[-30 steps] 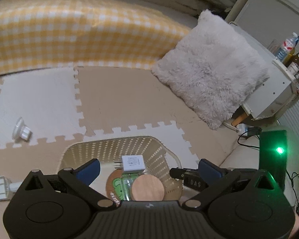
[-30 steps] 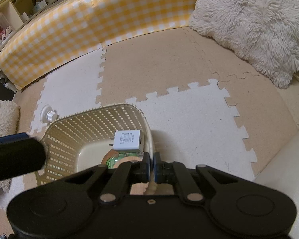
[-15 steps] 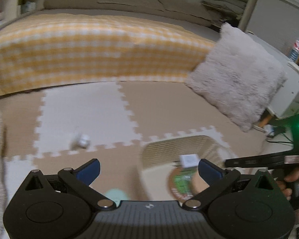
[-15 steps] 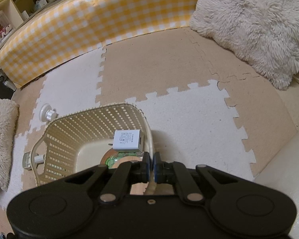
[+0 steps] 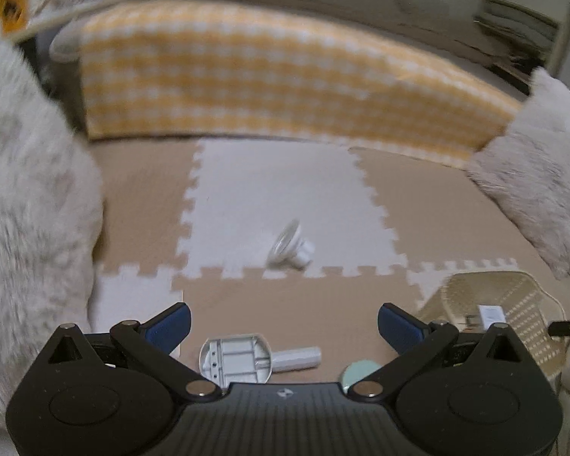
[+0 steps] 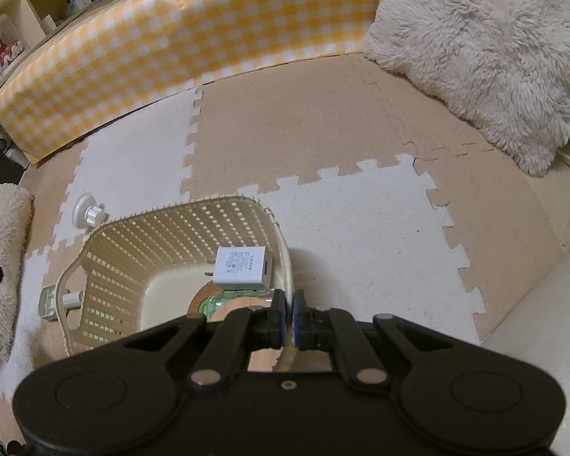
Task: Organize rigid objects
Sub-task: 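Move the left gripper to the grey plastic holder and grasp it, then carry the grey holder with the left gripper into the basket and release, then move the left gripper back to the white round tape measure and grasp it, then carry the white tape measure with the left gripper into the basket and release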
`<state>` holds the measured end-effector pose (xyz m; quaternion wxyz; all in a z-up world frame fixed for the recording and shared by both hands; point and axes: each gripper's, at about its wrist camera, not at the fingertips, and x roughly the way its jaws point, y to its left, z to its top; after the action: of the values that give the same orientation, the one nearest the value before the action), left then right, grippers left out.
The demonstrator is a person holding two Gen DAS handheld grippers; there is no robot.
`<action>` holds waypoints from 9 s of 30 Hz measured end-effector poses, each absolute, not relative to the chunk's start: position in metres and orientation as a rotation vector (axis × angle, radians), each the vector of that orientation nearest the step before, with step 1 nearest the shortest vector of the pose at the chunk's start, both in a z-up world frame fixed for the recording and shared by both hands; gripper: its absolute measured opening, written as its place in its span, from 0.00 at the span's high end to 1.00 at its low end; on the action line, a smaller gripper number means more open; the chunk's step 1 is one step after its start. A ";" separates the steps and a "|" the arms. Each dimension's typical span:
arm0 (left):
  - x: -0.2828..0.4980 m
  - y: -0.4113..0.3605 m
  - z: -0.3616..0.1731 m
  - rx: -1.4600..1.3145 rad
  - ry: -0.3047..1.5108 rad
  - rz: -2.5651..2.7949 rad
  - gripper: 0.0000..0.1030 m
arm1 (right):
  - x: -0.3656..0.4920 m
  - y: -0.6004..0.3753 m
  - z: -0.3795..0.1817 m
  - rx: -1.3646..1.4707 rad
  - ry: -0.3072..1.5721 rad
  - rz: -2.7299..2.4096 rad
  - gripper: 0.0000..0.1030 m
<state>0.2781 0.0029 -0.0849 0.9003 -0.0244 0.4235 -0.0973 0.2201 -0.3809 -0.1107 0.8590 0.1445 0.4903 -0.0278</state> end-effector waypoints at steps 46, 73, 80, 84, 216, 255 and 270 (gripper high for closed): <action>0.320 0.039 -0.174 -0.200 1.137 -0.086 0.26 | 0.220 -0.376 -0.109 0.275 1.030 -0.063 0.96; 0.300 0.018 -0.113 -0.417 1.006 -0.248 0.36 | 0.220 -0.375 -0.109 0.264 1.032 -0.064 0.95; 0.275 -0.020 -0.085 -0.454 0.968 -0.401 0.36 | 0.220 -0.375 -0.109 0.258 1.034 -0.066 0.95; 0.260 -0.042 -0.077 -0.475 0.980 -0.468 0.36 | 0.220 -0.375 -0.108 0.254 1.035 -0.068 0.95; 0.237 -0.074 -0.161 0.383 1.067 -0.663 0.28 | 0.220 -0.376 -0.107 0.245 1.039 -0.066 0.95; 0.237 -0.070 -0.139 0.255 1.090 -0.585 0.48 | 0.219 -0.373 -0.107 0.240 1.039 -0.067 0.95; 0.224 -0.084 -0.065 -0.018 0.834 -0.632 0.48 | 0.219 -0.369 -0.107 0.226 1.042 -0.068 0.95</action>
<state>0.2242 -0.0838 -0.0651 0.8663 -0.0087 0.3980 -0.3017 0.2187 -0.3692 -0.1065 0.8607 0.1079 0.4964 -0.0325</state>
